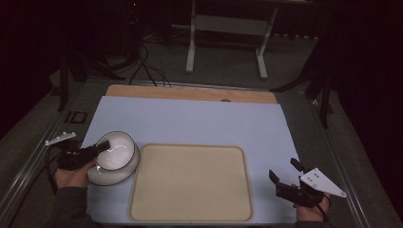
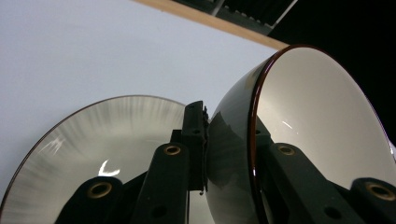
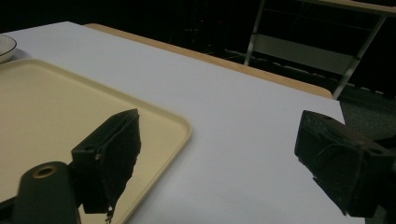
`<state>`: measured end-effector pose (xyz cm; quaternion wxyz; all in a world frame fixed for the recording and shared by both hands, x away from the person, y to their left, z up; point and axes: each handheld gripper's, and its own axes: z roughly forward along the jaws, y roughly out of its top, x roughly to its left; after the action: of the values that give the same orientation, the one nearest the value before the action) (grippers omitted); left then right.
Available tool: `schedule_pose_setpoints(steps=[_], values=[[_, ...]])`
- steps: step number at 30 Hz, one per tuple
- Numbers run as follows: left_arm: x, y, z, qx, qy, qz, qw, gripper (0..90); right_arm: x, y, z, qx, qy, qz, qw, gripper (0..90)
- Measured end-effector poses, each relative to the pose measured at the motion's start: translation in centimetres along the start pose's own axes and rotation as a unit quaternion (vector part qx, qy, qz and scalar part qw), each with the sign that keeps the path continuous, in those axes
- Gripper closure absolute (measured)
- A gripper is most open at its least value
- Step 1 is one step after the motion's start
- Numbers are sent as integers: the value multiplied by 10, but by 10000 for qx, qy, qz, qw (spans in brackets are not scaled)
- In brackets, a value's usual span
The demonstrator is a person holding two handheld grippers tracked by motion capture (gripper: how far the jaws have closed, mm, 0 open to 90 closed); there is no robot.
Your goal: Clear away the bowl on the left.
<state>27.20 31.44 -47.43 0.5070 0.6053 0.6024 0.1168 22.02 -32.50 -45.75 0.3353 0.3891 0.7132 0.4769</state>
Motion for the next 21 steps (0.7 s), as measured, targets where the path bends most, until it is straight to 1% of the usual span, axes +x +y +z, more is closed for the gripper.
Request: schedule_pose_setpoints(steps=[3, 4, 6, 7, 9, 12, 15, 16, 20, 21], values=[[-1, 1, -1, -23, -21, -14, 10000, 778, 0, 0, 0, -6, -2, -9, 10000, 141], [-6, 2, -1, -74, -39, 15, 10000, 778, 0, 0, 0, -6, -4, -11, 10000, 141], [-7, 3, -1, -81, -53, 30, 9999, 778, 0, 0, 0, -5, -4, -8, 10000, 141], [-11, 3, -1, -89, -74, 61, 9999, 778, 0, 0, 0, -9, -2, -12, 10000, 141], [-11, 3, -1, -89, -74, 61, 9999, 777, 0, 0, 0, -7, -2, -9, 10000, 141], [-20, 6, 0, -144, -148, 103, 9997, 776, 0, 0, 0, -11, -1, -9, 10000, 141], [-22, 6, 0, -154, -168, 109, 9997, 775, 0, 0, 0, -12, -4, -8, 10000, 141], [-26, 7, 0, -166, -203, 141, 9996, 775, -1, 0, 0, -14, -2, -8, 10000, 141], [-32, 8, 1, -175, -229, 181, 9994, 775, 0, 0, 0, -12, -1, -8, 10000, 141], [-35, 8, 1, -192, -205, 208, 9994, 775, 0, 0, 0, -11, -3, -8, 10000, 141]])
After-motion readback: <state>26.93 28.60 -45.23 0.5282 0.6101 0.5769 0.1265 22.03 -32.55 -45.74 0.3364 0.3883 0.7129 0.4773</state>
